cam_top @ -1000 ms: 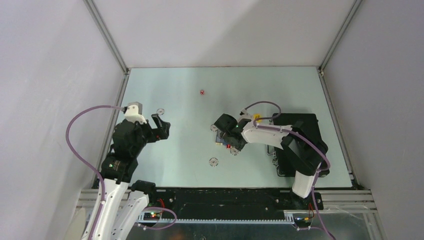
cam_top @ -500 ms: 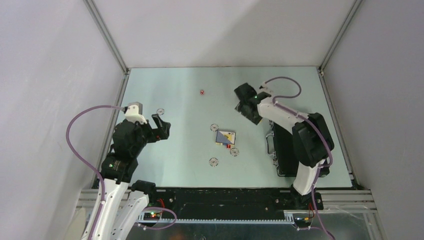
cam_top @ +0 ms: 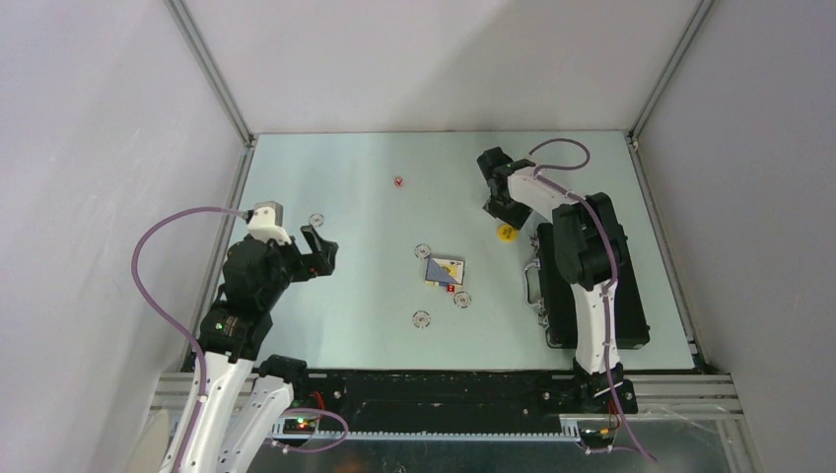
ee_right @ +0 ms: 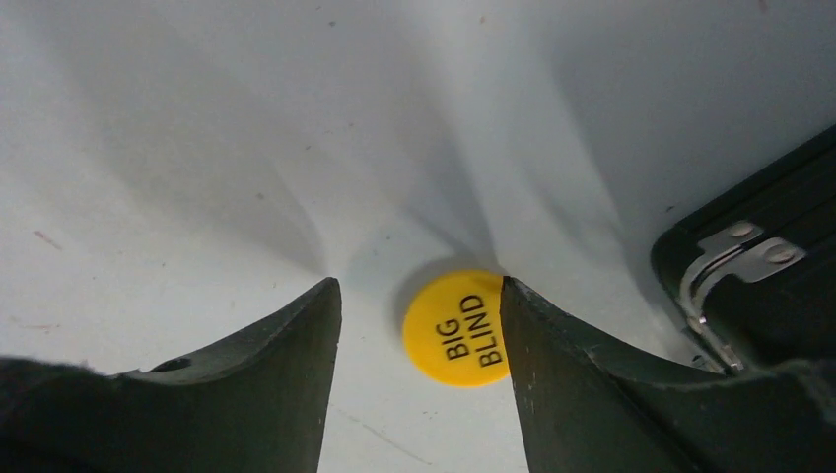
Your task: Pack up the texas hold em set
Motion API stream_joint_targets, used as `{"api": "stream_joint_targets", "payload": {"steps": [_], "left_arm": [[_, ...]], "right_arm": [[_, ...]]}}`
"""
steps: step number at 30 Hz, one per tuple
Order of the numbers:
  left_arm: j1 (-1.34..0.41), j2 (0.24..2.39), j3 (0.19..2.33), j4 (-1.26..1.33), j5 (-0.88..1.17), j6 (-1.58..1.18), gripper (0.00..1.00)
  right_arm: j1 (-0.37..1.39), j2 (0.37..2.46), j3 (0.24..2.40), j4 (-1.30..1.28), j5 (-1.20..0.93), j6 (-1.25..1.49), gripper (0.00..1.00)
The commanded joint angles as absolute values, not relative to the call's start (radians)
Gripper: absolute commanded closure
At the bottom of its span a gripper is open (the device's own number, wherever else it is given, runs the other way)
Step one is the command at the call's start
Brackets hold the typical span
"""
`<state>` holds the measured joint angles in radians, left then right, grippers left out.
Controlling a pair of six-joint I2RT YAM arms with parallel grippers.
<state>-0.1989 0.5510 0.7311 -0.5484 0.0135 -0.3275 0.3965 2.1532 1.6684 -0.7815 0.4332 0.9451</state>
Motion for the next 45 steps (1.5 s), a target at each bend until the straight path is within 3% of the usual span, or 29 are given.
{"api": "stream_joint_targets", "payload": {"steps": [1,7,14,29,45], "left_arm": [[-0.208,0.547,0.722,-0.536,0.035,-0.295,0.02],[-0.208,0.546,0.722,-0.536,0.037,-0.293,0.02],[-0.21,0.544,0.721,-0.536,0.038,-0.293,0.02],[-0.212,0.531,0.719,-0.537,0.032,-0.287,0.02],[-0.212,0.521,0.721,-0.537,0.02,-0.28,0.02]], "right_arm": [[0.374,2.147,1.678,-0.811,0.456,0.929,0.37],[0.362,2.121,1.59,-0.767,0.442,0.929,0.41],[0.361,2.104,1.517,-0.726,0.402,0.93,0.53],[0.518,2.012,1.334,-0.696,0.391,0.962,0.54],[0.741,1.789,0.983,-0.632,0.349,1.122,0.54]]}}
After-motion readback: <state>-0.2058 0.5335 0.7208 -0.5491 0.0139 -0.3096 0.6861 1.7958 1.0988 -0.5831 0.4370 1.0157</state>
